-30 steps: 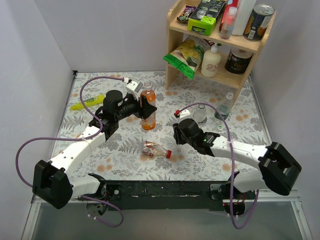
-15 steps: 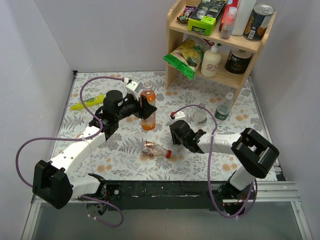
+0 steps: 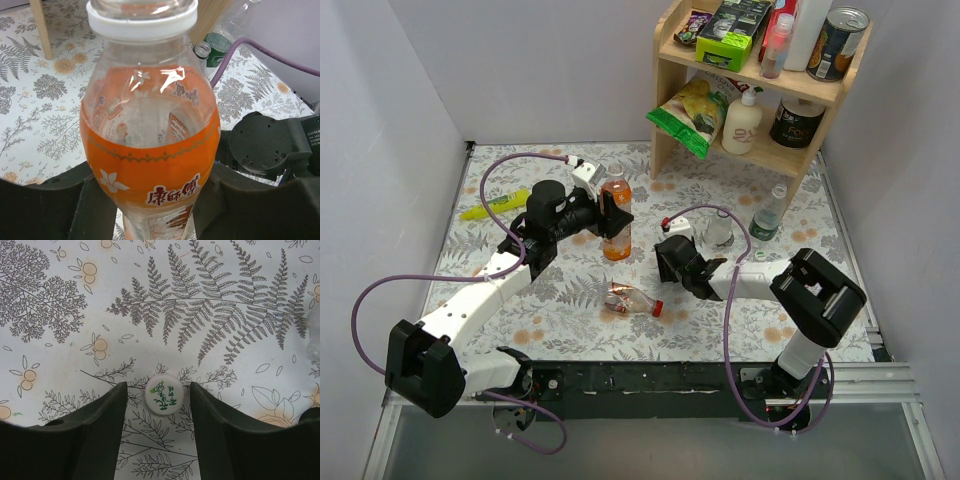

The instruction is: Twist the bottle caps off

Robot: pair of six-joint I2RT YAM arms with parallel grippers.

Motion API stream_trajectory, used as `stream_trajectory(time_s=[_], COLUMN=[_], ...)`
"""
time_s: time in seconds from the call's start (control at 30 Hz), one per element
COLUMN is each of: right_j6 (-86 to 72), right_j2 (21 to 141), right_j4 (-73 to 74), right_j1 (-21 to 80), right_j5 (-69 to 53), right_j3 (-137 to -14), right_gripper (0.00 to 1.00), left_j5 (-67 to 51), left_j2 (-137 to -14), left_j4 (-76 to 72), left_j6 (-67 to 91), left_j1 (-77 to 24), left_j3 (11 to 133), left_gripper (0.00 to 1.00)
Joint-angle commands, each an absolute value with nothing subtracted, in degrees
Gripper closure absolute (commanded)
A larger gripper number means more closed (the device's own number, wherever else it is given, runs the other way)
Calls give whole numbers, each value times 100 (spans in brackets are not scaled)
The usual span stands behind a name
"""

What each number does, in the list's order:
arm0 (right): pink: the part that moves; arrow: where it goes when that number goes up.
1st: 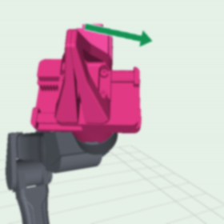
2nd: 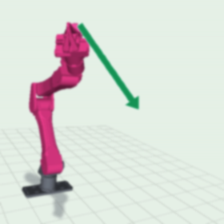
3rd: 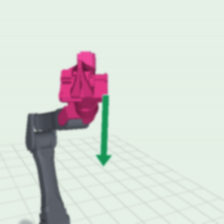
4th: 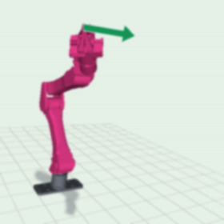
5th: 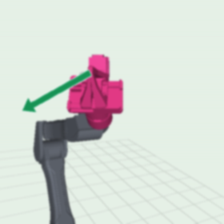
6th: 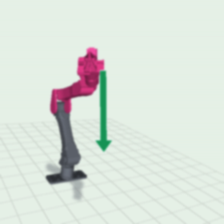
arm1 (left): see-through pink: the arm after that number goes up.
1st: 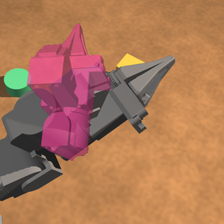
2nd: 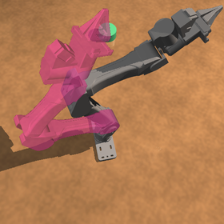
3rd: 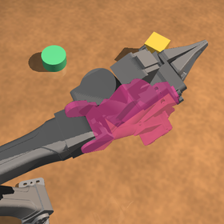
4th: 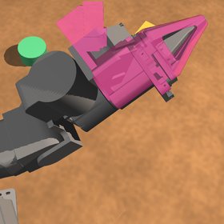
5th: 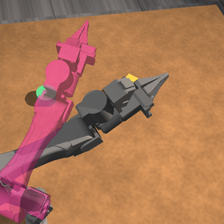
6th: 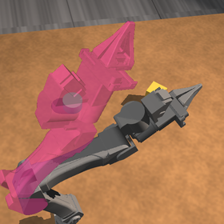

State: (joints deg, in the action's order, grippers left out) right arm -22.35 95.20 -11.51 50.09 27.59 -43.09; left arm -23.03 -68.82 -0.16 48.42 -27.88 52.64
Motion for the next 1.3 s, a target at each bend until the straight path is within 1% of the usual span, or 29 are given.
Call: stream_trajectory(time_s=[0.0, 0.1, 0.23, 0.3, 0.33, 0.4, 0.43, 0.53, 0.6, 0.7, 0.8, 0.97, 1.1, 1.27], right_j6=[-2154, -1996, -1723, -1705, -1705, -1705, -1679, -1643, -1678, -1915, -2100, -1986, -2039, -2144], right_j2=[9264, 8617, 7631, 7166, 7041, 6717, 6628, 6451, 6468, 6530, 6592, 6609, 6592, 6653], right_j4=[-1230, -1012, -346, 437, 692, 1323, 1458, 1941, 2065, 2057, 1916, 2109, 1943, 1846], right_j1=[4975, 4975, 4914, 4695, 4311, 3913, 3581, 3201, 3147, 3146, 3147, 3182, 3217, 3357], right_j5=[2734, 2593, 2076, 1585, 886, 223, -424, -1323, -1668, -2284, -2872, -2549, -2663, -2689], right_j3=[-4535, -4596, -4833, -5237, -5386, -5878, -6054, -6757, -7230, -7557, -7594, -7304, -6997, -6716], right_gripper=[35, 27, 25, 24, 25, 24, 24, 22, 22, 22, 22, 24, 29, 32], left_j5=[-2443, -2645, -3373, -3848, -3980, -4315, -4394, -4745, -4991, -4966, -4817, -4667, -4667, -4562], left_j2=[-6829, -6820, -6943, -7004, -7005, -7014, -7022, -7171, -7259, -7400, -7514, -7532, -7576, -7620], left_j4=[-61, -88, -53, -53, -53, -62, -62, -35, 202, 237, 369, 378, 387, 404], left_j6=[4781, 4676, 4465, 4412, 4386, 4316, 4289, 4202, 4096, 4069, 3999, 3973, 3981, 3990], left_j1=[-2804, -2804, -2812, -2821, -2830, -2891, -2926, -3058, -3242, -3541, -3770, -3911, -3955, -4025], left_j3=[5274, 5274, 5352, 5370, 5379, 5388, 5379, 5396, 5493, 5493, 5537, 5519, 5519, 5528], left_gripper=[67, 67, 66, 66, 66, 66, 66, 66, 65, 65, 65, 66, 65, 65])
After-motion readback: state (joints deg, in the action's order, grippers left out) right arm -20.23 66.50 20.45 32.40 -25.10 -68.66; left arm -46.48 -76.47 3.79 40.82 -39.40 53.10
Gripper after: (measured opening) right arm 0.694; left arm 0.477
